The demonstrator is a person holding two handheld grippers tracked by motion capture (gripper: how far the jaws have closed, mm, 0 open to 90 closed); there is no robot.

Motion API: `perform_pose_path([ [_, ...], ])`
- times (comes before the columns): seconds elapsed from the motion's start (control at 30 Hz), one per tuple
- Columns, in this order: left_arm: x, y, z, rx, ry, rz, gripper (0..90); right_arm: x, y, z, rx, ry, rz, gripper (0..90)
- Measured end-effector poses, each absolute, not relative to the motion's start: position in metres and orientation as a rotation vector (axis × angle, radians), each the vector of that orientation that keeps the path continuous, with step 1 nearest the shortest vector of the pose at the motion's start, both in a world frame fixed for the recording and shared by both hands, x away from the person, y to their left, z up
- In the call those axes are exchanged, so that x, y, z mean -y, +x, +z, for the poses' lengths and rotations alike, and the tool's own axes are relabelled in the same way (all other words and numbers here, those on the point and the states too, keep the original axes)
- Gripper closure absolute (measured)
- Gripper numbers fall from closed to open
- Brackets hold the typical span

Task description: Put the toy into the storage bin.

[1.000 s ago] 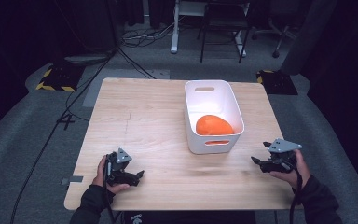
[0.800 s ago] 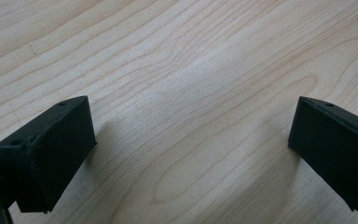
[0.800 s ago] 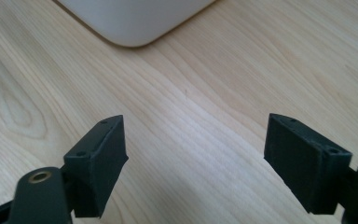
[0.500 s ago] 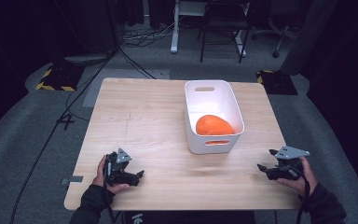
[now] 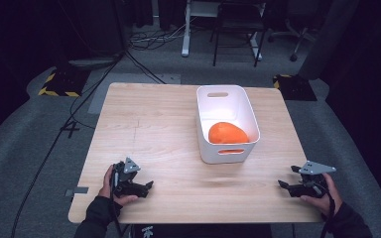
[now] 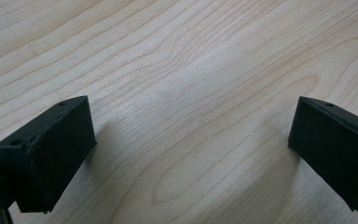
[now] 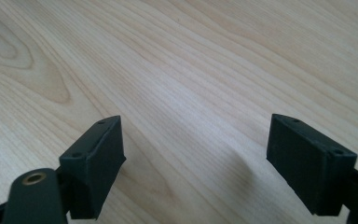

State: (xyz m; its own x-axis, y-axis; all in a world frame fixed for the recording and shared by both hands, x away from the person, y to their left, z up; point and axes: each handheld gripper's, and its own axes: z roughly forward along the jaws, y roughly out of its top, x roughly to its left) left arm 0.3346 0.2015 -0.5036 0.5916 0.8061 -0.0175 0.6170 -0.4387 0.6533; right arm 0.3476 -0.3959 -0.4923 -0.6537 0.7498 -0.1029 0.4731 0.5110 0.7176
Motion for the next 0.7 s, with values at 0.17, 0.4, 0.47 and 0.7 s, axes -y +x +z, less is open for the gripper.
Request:
perform_pose_path([
  [0.17,-0.201,0.335,-0.504,-1.123,2.200,0.395,0.6,0.405,0.343,-0.499,-2.331,1.058,0.972,19.5],
  [0.4,-0.201,0.335,-0.504,-1.123,2.200,0.395,0.6,0.419,0.335,-0.503,-2.299,1.146,1.028,19.7],
  [0.47,-0.201,0.335,-0.504,-1.123,2.200,0.396,0.6,0.422,0.332,-0.503,-2.289,1.160,1.024,19.8],
  [0.7,-0.201,0.335,-0.504,-1.124,2.199,0.392,0.6,0.426,0.329,-0.503,-2.290,1.156,1.024,19.9],
])
